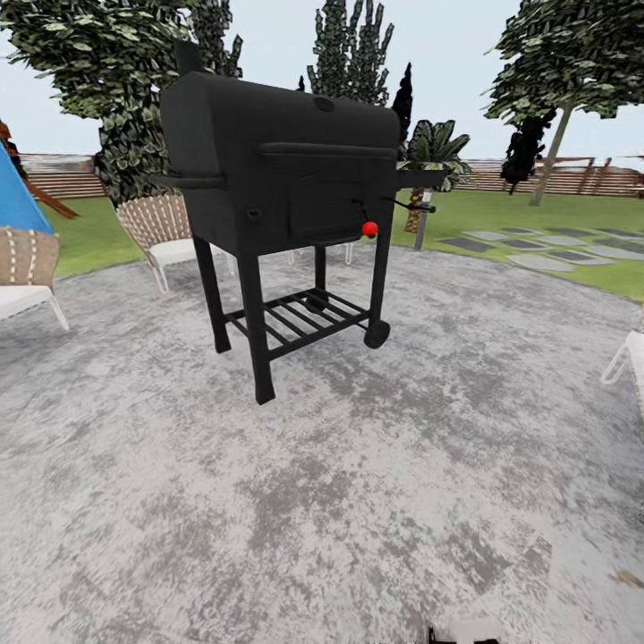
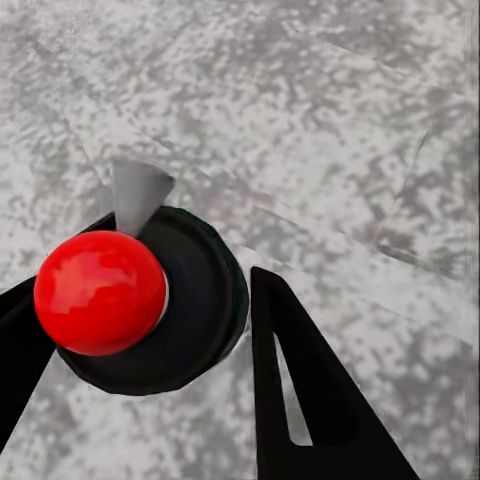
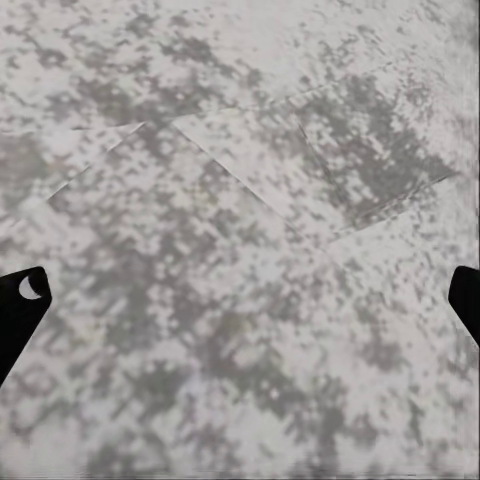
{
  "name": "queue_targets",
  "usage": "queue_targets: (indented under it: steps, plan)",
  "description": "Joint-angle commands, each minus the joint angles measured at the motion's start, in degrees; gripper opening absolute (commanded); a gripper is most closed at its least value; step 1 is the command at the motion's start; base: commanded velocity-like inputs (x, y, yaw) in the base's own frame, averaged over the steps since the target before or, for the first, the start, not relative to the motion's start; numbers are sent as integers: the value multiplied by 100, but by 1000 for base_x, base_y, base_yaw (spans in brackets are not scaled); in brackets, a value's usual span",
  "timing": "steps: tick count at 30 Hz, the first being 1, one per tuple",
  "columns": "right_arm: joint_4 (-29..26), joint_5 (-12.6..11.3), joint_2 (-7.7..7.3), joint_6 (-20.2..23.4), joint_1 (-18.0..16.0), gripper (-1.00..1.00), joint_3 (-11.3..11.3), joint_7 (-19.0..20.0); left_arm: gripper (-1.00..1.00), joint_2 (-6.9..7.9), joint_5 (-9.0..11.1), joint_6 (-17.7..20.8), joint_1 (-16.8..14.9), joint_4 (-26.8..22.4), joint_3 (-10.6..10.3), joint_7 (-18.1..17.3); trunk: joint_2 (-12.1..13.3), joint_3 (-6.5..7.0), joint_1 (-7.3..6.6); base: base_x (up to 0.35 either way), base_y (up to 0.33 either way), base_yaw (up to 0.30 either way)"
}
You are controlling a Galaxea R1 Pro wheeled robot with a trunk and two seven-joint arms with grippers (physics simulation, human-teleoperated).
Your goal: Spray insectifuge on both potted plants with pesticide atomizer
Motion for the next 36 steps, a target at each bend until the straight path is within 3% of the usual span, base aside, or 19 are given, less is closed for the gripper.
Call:
queue_targets:
  steps: [1,14,36]
  plan:
    - [7,-11,2,-6,-5,100,47,-40,-100,0,17,-15,-1,-2,-43,25,-2,-5,-1,0,0,-266]
    - [7,-11,2,-6,-5,100,47,-40,-100,-2,13,-6,0,2,-30,32,-2,-5,-1,223,51,-266]
    - [12,-11,2,-5,-5,100,48,-40,-100,1,13,-6,0,5,-34,26,-2,-5,-1,297,201,-266]
